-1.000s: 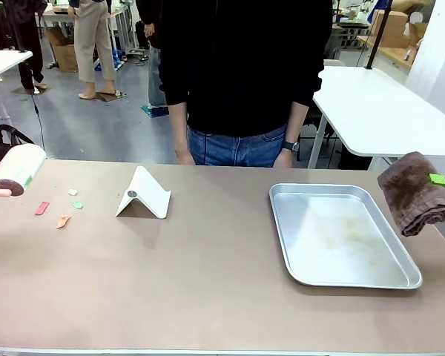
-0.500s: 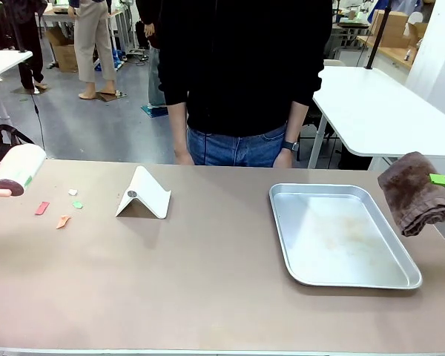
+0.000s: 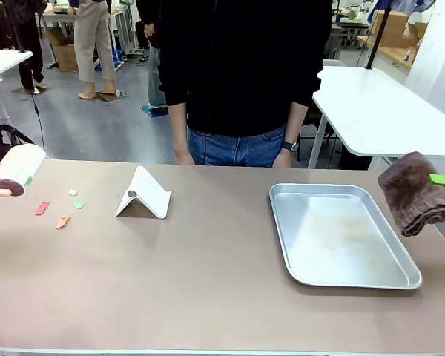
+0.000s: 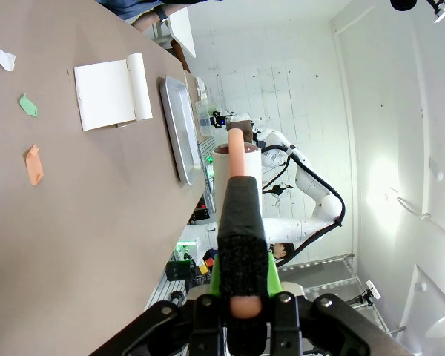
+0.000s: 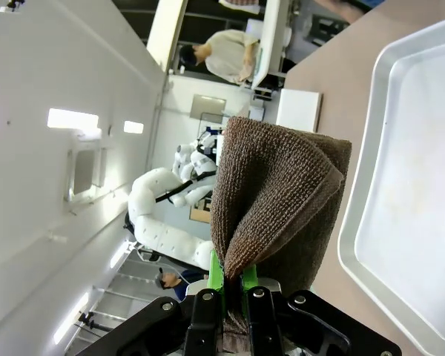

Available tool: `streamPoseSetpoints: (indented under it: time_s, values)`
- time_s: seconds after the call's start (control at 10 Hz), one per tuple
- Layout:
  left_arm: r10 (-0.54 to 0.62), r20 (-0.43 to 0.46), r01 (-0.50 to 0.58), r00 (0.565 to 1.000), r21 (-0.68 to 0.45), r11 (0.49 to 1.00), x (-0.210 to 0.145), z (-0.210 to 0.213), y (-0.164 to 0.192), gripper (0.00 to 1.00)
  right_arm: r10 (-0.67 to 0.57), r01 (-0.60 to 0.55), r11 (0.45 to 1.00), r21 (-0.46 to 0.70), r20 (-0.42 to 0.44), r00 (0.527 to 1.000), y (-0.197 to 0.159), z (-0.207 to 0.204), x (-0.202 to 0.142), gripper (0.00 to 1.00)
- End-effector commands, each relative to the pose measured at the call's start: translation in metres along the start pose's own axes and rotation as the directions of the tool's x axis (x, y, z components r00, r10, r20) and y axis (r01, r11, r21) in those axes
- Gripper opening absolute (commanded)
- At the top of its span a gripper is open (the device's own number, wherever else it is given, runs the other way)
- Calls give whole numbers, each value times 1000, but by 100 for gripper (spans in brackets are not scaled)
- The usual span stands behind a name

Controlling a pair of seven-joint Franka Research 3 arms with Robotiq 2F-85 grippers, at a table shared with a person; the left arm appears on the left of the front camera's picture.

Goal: Clean the surface of the table.
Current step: Clean the area not pointed to by the person.

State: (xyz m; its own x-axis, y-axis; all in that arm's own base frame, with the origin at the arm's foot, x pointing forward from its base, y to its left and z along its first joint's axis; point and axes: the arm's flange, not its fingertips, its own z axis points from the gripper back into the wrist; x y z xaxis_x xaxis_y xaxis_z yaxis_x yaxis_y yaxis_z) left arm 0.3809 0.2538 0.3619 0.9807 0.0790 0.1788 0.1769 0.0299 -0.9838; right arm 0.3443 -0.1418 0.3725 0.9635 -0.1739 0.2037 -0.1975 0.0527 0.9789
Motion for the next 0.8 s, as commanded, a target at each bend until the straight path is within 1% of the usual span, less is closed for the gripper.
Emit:
streamPoseSetpoints:
  time_s: [0.0,0.1,0.2,0.3,0.4,0.6,0.7]
  values:
    - [-18,-1,18,1000,-16,1000,-2,1,-4,0,6,-6,1000,5,-6,1000,3,0,1,11]
    - [0,0,0,1000,0,1000,0,0,0,22,6,-6,1000,5,-6,1000,3,0,1,11]
    - [0,-23,4,1000,177,984,4,4,-3,22,6,-6,1000,5,-6,1000,3,0,1,11]
    - [-27,37,15,999,294,956,14,8,-6,22,6,-6,1000,5,-6,1000,3,0,1,11]
    - [-40,67,12,997,373,928,21,6,-6,22,6,-6,1000,5,-6,1000,3,0,1,11]
    - [-28,111,-34,993,521,853,34,-6,-2,22,6,-6,1000,5,-6,1000,3,0,1,11]
    - [7,100,-60,995,529,846,39,-7,-2,22,6,-6,1000,5,-6,1000,3,0,1,11]
